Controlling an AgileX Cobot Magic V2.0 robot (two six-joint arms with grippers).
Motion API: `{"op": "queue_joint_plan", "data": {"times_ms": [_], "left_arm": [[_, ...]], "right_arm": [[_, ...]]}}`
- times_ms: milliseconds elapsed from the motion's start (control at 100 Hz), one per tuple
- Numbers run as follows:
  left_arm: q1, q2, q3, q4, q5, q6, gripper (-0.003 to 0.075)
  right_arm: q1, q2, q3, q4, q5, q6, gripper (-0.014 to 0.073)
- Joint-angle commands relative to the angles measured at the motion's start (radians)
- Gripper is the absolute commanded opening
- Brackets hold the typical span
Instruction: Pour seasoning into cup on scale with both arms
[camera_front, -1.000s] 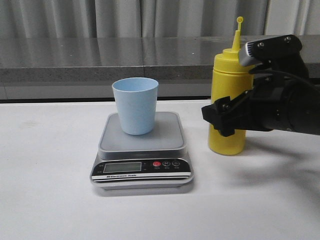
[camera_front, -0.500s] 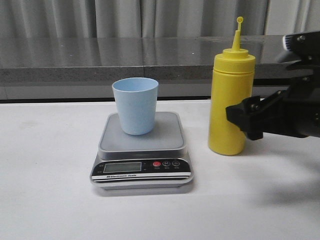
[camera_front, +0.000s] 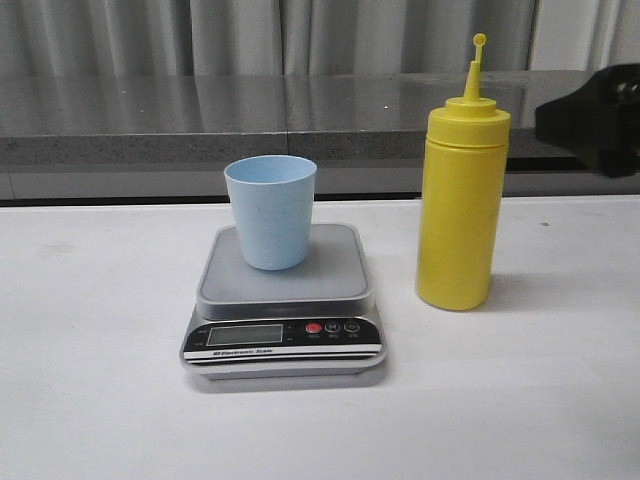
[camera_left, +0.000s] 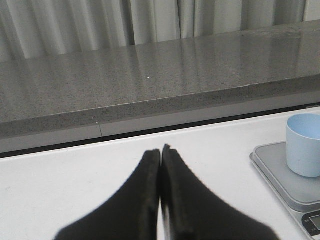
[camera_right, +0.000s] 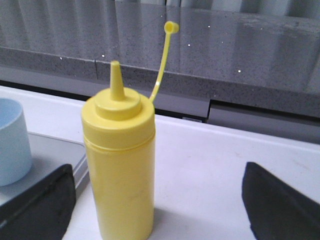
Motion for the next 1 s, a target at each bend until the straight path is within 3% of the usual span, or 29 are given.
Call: {"op": "queue_joint_plan", "data": {"times_ms": [0, 500, 620, 760, 990], "left_arm": [[0.001, 0.012, -0.024, 0.001, -0.083, -0.006, -0.0018], [0.001, 0.012, -0.024, 0.001, -0.083, -0.006, -0.0018], [0.001, 0.012, -0.024, 0.001, -0.083, -0.006, -0.0018], [0.001, 0.012, -0.024, 0.001, -0.083, -0.006, -0.0018], [0.001, 0.012, -0.024, 0.001, -0.083, -0.006, -0.0018]], "right_arm": [[-0.002, -0.129, -0.017, 0.001, 0.044, -0.017, 0.0664], [-0.002, -0.721, -0.017, 0.006, 0.544, -0.072, 0.0663], [-0.002, -0.804, -0.017, 0.006, 0.637, -0.072, 0.0617], [-0.002, -0.857, -0.017, 0.006, 0.71, -0.072, 0.045], [-0.002, -0.865, -0.017, 0.006, 0.713, -0.072, 0.003]]}}
